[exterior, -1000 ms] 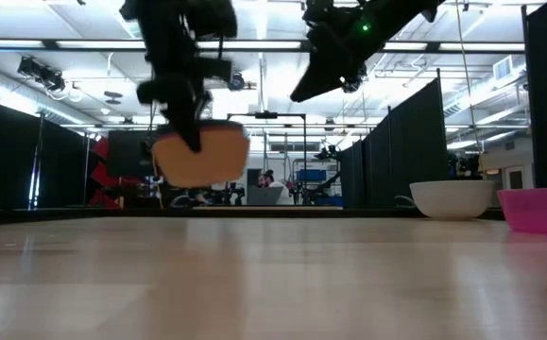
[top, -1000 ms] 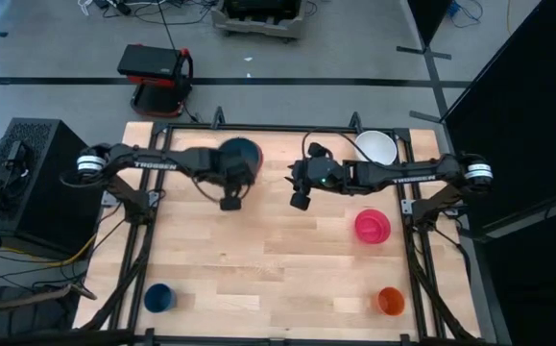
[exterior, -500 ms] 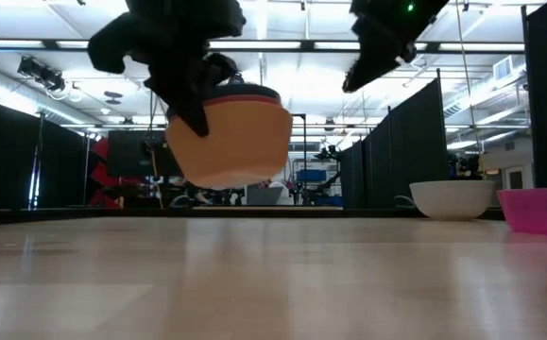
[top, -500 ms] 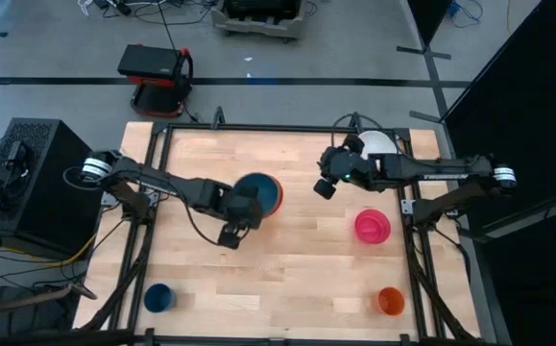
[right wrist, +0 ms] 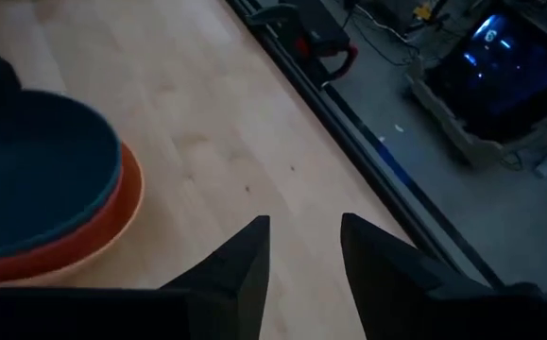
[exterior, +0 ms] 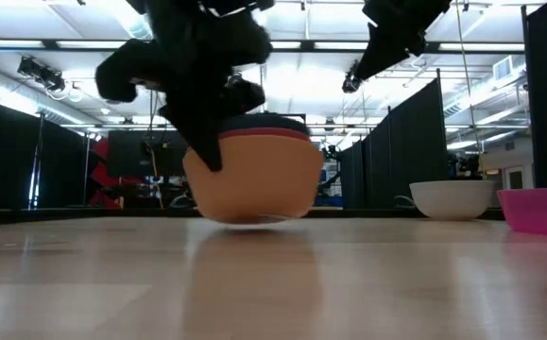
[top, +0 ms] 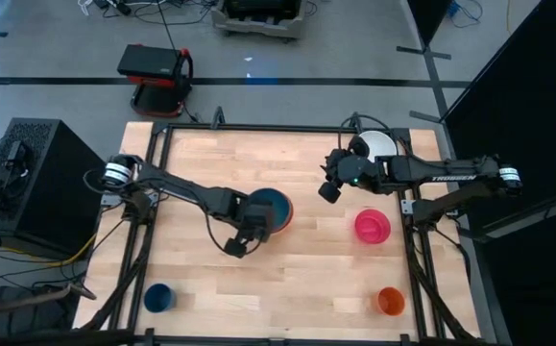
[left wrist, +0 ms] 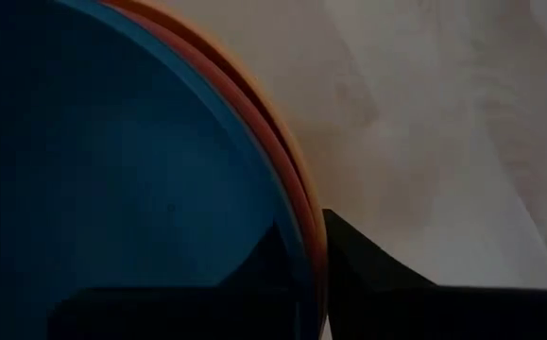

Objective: Nest bowls inside each other
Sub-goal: Move the stacked bowls to the center of the table, then stack the white bowl on top of the blue bowl

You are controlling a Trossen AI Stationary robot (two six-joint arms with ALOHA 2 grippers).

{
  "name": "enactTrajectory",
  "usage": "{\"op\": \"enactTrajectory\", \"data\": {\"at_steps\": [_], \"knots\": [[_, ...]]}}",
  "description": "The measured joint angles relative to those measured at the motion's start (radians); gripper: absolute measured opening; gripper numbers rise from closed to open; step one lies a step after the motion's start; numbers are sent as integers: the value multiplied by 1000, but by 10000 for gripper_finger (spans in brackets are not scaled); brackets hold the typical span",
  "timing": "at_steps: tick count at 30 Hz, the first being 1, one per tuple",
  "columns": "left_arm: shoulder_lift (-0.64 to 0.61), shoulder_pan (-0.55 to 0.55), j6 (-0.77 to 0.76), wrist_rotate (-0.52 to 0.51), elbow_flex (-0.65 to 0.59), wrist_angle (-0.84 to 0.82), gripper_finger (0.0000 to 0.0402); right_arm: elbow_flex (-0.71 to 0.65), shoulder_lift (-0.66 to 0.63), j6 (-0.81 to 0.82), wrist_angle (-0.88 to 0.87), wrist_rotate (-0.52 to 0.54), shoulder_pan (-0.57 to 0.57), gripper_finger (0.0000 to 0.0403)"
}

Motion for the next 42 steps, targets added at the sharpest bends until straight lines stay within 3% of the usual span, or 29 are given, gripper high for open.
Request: {"op": "enactTrajectory", "data": {"at_steps": [13, 18, 35, 39, 42], "knots": [[125, 13, 44, 28, 94, -18, 9, 0, -3, 19, -31, 0, 9, 117], [129, 15, 0, 41, 97, 35, 74, 0, -3, 19, -31, 1, 9, 117], [89, 34, -59, -130, 379, -219, 321, 0, -3, 17, -47, 59, 7, 117], [-20, 90, -90, -139, 375, -227, 312, -1, -3, 97, -178, 240, 5, 117], [-134, 141, -136, -144, 315, -195, 292, -1, -7, 236, -335, 319, 5, 117]]}}
